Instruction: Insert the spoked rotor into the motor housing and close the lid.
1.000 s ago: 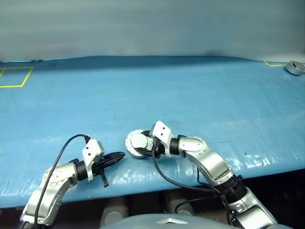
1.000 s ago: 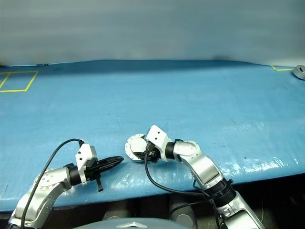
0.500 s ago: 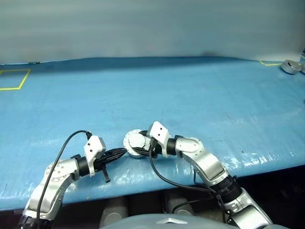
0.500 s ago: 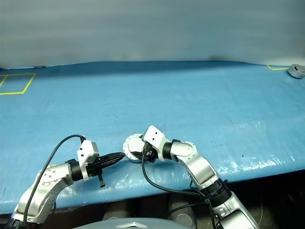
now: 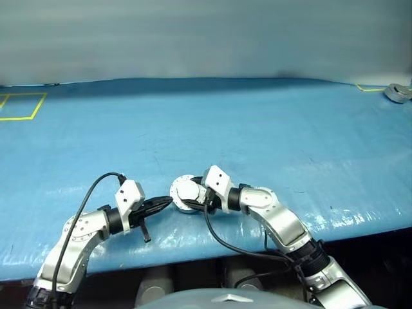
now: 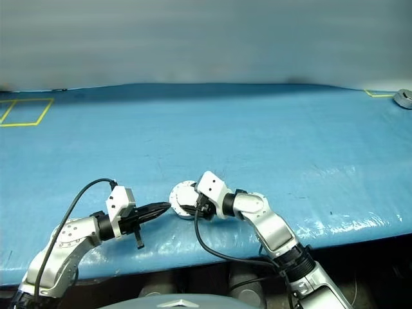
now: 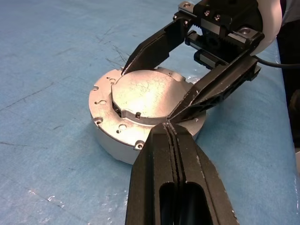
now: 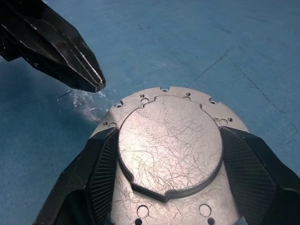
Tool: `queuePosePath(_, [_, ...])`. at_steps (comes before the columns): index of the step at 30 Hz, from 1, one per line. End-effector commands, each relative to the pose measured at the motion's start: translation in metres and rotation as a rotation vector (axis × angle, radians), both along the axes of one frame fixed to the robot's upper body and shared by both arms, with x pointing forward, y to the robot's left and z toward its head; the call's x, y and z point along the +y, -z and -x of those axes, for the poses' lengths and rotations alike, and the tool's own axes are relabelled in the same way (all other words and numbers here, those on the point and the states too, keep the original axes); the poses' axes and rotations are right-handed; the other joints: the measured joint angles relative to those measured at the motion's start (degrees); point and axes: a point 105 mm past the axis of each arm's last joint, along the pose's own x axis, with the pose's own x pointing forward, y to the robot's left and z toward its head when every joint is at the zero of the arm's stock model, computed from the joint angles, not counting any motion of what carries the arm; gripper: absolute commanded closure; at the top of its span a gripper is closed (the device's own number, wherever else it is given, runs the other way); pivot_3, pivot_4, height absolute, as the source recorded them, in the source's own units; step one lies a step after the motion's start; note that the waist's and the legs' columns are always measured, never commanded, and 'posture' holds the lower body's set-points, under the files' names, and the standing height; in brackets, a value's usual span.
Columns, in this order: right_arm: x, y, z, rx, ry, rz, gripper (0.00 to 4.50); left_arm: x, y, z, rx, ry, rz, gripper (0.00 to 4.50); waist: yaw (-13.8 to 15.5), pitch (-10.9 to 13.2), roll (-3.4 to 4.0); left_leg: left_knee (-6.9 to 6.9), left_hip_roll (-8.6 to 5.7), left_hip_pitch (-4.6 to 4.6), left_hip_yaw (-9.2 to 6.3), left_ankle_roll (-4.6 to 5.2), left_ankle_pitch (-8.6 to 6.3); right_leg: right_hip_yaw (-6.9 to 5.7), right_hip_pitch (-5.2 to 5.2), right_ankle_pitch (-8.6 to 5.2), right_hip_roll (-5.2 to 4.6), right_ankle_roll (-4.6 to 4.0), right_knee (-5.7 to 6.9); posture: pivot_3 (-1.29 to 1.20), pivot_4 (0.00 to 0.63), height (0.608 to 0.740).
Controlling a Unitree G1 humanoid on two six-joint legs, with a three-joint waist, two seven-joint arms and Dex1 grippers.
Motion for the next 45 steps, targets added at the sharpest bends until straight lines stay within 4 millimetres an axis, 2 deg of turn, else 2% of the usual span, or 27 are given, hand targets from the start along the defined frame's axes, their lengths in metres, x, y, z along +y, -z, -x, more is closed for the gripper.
queuePosePath(1, [-0.024,0.04,0.011,0.153,0.062,0.12,1.45,-0.004,-0.005,-0.011,-0.043,-0.028,0.012,4.5,0.5,0.0,-0.02,0.0,-0.02,-0.01,0.0,0.01,-0.01,0.0,0.0,0.0,-0.01,0.0,-0.01,0.0,0.15,0.74])
queuePosePath(5, [-0.024,0.038,0.01,0.143,0.073,0.112,1.45,-0.005,0.003,-0.021,-0.022,-0.069,-0.001,4.5,0.7,0.0,-0.04,0.0,-0.05,-0.05,0.02,0.11,-0.07,0.0,0.0,0.0,-0.04,0.0,-0.07,0.0,0.15,0.74])
queuePosePath(11, [-0.024,0.037,0.011,0.137,0.081,0.115,1.45,-0.016,0.012,-0.02,-0.005,-0.011,-0.008,4.5,0.7,0.0,-0.07,-0.05,-0.07,-0.07,0.04,0.18,-0.15,0.0,0.01,-0.04,-0.03,-0.05,-0.12,0.0,0.15,0.74])
queuePosePath(22, [-0.024,0.034,0.014,0.143,0.08,0.101,1.45,-0.019,0.041,-0.016,0.043,0.024,-0.097,4.5,0.9,-0.3,0.06,-0.01,-0.23,-0.04,0.03,0.24,-0.19,-0.06,0.1,-0.11,-0.31,0.05,-0.18,0.0,0.15,0.74])
queuePosePath(23, [-0.024,0.032,0.012,0.131,0.085,0.089,1.1,-0.018,0.043,-0.015,0.041,0.032,-0.111,4.5,0.9,-0.3,0.09,-0.01,-0.26,-0.04,0.03,0.26,-0.2,-0.07,0.12,-0.11,-0.36,0.04,-0.2,0.0,0.15,0.74])
queuePosePath(26, [-0.023,0.025,0.009,0.131,0.114,0.045,0.13,-0.017,0.045,-0.016,0.038,0.034,-0.115,4.5,0.8,-0.6,0.12,-0.03,-0.3,-0.05,0.03,0.33,-0.24,-0.1,0.15,-0.11,-0.42,0.04,-0.33,0.0,0.15,0.74])
queuePosePath(27, [-0.022,0.023,0.008,0.135,0.122,0.036,0.03,-0.017,0.045,-0.016,0.033,0.033,-0.116,4.5,0.8,-0.6,0.14,-0.04,-0.3,-0.05,0.03,0.35,-0.25,-0.11,0.17,-0.11,-0.43,0.04,-0.36,0.0,0.15,0.74])
queuePosePath(30, [-0.016,0.003,0.011,0.169,0.099,-0.089,0.03,-0.017,0.044,-0.018,0.021,0.03,-0.119,4.5,0.8,-0.6,0.14,-0.03,-0.29,-0.04,0.03,0.35,-0.26,-0.16,0.18,-0.11,-0.5,0.05,-0.35,0.0,0.15,0.74])
queuePosePath(38, [-0.021,-0.041,0.008,0.108,0.115,-0.273,0.03,-0.022,0.037,-0.019,0.011,0.046,-0.11,4.5,0.8,-0.5,0.3,-0.12,-0.31,-0.27,-0.02,0.37,-0.26,-0.35,0.07,-0.07,-0.59,-0.02,-0.48,0.0,0.15,0.74])
queuePosePath(40, [-0.025,-0.046,0.005,0.117,0.147,-0.309,0.03,-0.023,0.036,-0.018,0.011,0.049,-0.111,4.5,0.8,-0.5,0.32,-0.16,-0.31,-0.3,-0.02,0.4,-0.28,-0.36,0.06,-0.07,-0.58,-0.02,-0.54,0.0,0.15,0.74])
queuePosePath(43, [-0.045,-0.052,0.0,0.198,0.248,-0.417,0.03,-0.026,0.033,-0.019,0.008,0.058,-0.111,4.5,0.9,-0.5,0.33,-0.17,-0.33,-0.38,-0.07,0.42,-0.29,-0.44,0.07,-0.03,-0.57,-0.07,-0.65,0.0,0.15,0.74])
queuePosePath(45, [-0.058,-0.049,-0.001,0.298,0.32,-0.494,0.03,-0.027,0.032,-0.019,0.007,0.061,-0.113,4.5,1.0,-0.5,0.33,-0.18,-0.34,-0.4,-0.11,0.47,-0.31,-0.48,0.14,0.01,-0.58,-0.11,-0.75,0.0,0.15,0.74])
